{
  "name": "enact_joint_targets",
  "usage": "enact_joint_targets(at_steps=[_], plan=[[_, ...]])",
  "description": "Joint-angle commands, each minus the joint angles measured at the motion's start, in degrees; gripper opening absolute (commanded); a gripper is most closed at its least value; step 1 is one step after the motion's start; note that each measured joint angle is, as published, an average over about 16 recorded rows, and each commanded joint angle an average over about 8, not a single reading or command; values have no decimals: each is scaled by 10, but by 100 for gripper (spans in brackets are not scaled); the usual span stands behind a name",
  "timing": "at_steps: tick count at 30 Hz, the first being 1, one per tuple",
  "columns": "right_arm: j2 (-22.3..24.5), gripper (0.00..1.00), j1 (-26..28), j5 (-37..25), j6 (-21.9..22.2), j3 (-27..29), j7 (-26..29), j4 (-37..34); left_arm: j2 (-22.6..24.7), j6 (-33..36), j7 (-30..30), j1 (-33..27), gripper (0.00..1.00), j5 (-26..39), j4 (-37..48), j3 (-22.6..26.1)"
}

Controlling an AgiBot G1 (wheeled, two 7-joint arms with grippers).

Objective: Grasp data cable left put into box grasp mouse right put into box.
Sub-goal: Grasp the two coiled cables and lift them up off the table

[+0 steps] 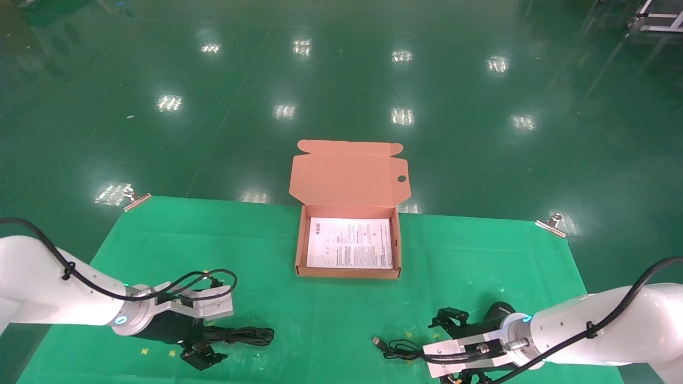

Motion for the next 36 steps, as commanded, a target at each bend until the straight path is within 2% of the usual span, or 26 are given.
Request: enact_joint_targets(at_steps=[1,36], plan=[[-1,0,0,-1,2,0,0,-2,0,-2,1,-1,0,0,3,0],[4,0,0,2,-5,0,-1,6,-2,5,-4,3,0,-1,-9,0]])
